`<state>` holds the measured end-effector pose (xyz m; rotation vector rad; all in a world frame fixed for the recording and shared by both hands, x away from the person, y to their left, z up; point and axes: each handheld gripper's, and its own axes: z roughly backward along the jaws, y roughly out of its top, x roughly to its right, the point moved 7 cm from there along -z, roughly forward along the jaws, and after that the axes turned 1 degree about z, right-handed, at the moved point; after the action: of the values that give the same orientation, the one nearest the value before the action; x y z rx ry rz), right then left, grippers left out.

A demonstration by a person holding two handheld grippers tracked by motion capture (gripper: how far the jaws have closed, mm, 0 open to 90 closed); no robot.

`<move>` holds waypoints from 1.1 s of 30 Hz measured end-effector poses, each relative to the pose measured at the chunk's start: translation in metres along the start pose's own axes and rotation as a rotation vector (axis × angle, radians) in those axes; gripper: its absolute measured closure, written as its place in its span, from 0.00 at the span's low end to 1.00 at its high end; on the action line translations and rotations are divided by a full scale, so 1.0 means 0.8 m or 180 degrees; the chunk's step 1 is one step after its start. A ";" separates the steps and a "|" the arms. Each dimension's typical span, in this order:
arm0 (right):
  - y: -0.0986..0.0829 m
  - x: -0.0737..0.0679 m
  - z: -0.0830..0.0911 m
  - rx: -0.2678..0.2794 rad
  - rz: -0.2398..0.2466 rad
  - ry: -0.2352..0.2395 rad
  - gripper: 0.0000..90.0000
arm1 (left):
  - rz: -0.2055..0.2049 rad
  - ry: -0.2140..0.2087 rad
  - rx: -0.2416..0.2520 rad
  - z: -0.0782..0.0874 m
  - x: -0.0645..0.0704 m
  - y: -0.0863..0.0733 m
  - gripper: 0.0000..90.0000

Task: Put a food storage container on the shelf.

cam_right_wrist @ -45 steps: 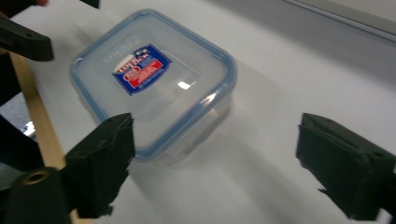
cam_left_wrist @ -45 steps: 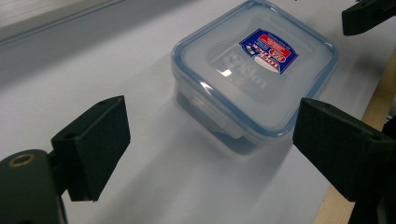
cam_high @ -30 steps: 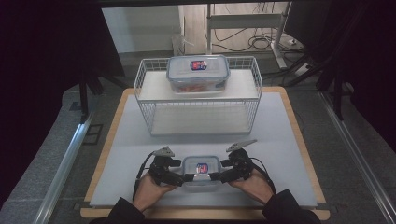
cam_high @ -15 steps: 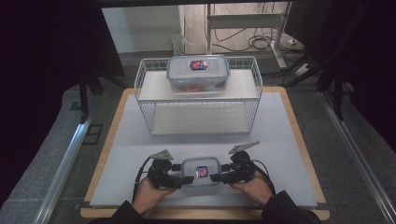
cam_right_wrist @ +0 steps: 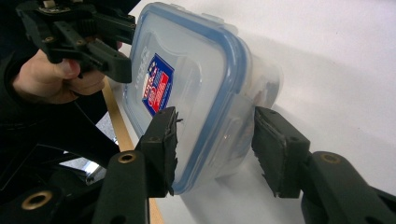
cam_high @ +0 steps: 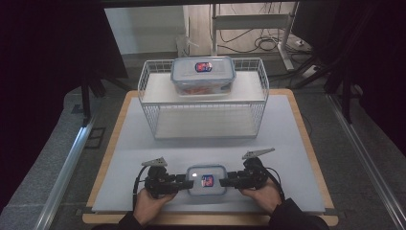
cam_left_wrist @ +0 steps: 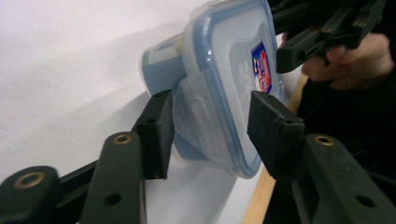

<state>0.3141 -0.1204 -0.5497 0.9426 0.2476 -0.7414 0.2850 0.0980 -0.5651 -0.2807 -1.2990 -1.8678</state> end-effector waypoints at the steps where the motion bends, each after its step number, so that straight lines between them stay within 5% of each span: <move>1: 0.000 -0.001 0.001 0.0038 -0.0034 0.0033 0.60 | 0.0032 -0.0025 0.0028 0.001 -0.001 0.001 0.61; 8: 0.002 -0.001 0.003 0.0135 -0.0030 -0.0043 0.61 | -0.0043 0.0001 0.0098 0.003 -0.002 0.008 0.63; 13: 0.004 0.000 0.003 0.0228 -0.0082 -0.0053 0.62 | 0.0016 -0.0058 0.0147 0.004 -0.003 0.011 0.64; 22: 0.015 -0.006 0.010 0.0460 -0.0163 0.0158 0.66 | 0.0095 -0.0171 0.0299 0.017 -0.005 0.023 0.64; 29: 0.022 -0.007 0.014 0.0502 -0.0192 0.0187 0.66 | 0.0007 -0.0143 0.0282 0.019 -0.002 0.034 0.64; 33: 0.035 -0.008 0.022 0.0577 -0.0181 0.0179 0.66 | -0.0161 -0.0089 0.0236 0.024 0.005 0.047 0.64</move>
<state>0.3260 -0.1209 -0.5183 1.1334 0.2604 -0.7999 0.3043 0.1076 -0.5288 -0.2377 -1.4026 -1.8590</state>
